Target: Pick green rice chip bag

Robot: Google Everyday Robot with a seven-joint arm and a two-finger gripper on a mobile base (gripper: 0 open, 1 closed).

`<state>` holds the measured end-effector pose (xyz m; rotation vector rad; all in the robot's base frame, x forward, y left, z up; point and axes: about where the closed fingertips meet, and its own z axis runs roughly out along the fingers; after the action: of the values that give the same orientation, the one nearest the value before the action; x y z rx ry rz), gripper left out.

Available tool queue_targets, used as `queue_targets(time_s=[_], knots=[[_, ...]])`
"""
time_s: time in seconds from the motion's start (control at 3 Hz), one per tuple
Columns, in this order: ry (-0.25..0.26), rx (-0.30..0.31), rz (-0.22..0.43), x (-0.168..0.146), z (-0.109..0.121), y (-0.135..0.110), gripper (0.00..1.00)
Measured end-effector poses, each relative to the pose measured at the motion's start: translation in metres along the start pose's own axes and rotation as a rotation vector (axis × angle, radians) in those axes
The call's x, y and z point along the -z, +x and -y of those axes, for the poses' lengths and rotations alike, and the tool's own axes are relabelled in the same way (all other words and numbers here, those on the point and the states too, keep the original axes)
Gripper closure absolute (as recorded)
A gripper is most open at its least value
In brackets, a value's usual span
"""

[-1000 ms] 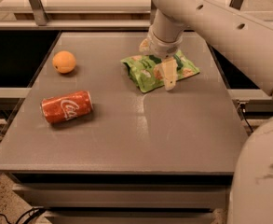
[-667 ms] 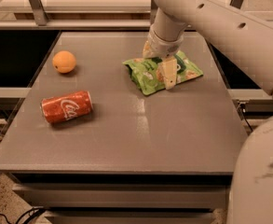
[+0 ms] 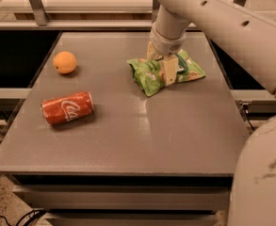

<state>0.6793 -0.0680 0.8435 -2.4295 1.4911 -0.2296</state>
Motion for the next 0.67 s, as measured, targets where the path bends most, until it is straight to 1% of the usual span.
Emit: queue_targets(time_s=[0.33, 0.67], knots=[[0.022, 0.020, 0.022, 0.016, 0.011, -0.002, 1.00], [0.045, 0.056, 0.052, 0.039, 0.021, -0.008, 1.00]])
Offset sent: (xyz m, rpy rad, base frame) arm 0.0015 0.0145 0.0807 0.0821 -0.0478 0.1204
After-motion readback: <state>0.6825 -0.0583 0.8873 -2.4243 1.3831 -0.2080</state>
